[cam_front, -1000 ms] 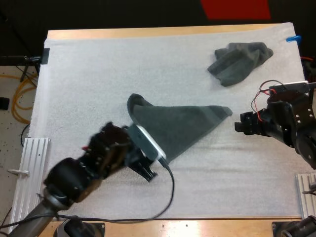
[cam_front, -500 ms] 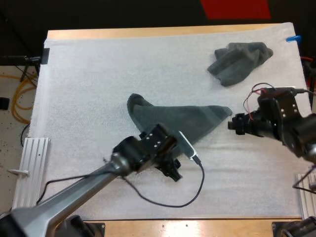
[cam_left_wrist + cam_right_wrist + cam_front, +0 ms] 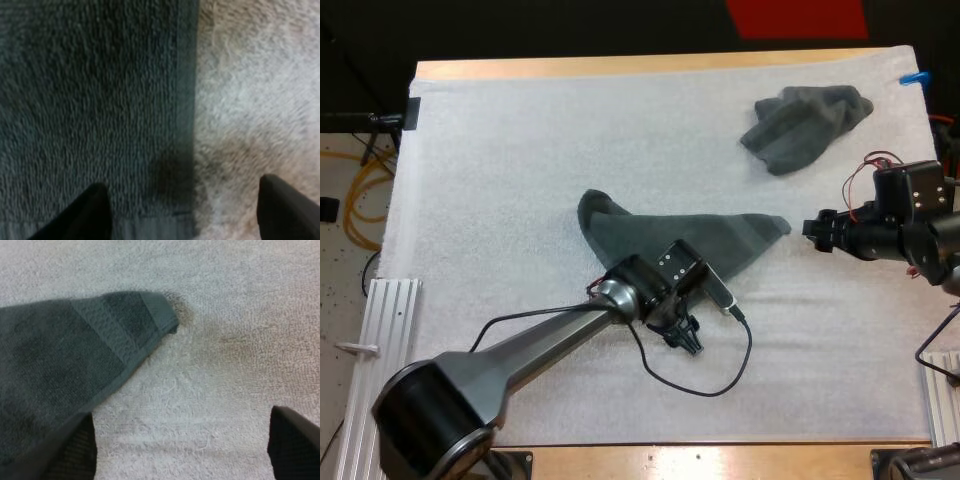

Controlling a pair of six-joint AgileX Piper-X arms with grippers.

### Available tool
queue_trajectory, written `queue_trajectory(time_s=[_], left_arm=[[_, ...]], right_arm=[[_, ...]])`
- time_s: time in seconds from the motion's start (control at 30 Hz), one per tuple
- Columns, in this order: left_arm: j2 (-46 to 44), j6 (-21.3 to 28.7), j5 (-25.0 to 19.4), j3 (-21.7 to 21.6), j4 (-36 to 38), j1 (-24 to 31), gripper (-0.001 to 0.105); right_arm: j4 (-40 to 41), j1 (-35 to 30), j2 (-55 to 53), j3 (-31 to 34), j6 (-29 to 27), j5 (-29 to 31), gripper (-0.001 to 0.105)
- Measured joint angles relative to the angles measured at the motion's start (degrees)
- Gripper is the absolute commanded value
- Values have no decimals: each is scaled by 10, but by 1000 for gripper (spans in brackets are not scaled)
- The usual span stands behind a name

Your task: Pick towel from pile fold and stack

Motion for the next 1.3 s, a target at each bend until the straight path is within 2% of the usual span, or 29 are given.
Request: queue_trajectory(time_s=[0.13,0.23,0.3,0.47,0.53,0.7,0.9,1.13,1.3], left_arm=[[33,0,-32,-9,24,0,59],[36,0,-32,-13,27,0,55],[36,0,-32,-13,32,0,44],[36,0,-32,-13,37,0,8],[38,0,-32,-13,37,0,1],[40,1,-36,-14,56,0,0],[15,21,-64,-12,128,0,0],[-46,61,-82,-10,166,0,0],[-76,82,-83,32,167,0,0]], right_arm=[[0,0,0,0,0,0,68],[0,0,0,0,0,0,68],[0,0,0,0,0,0,68],[0,0,0,0,0,0,68],[0,0,0,0,0,0,68],[1,0,0,0,0,0,68],[34,0,0,0,-1,-5,68],[61,0,0,15,-8,-76,68],[51,0,0,65,-8,-112,68]])
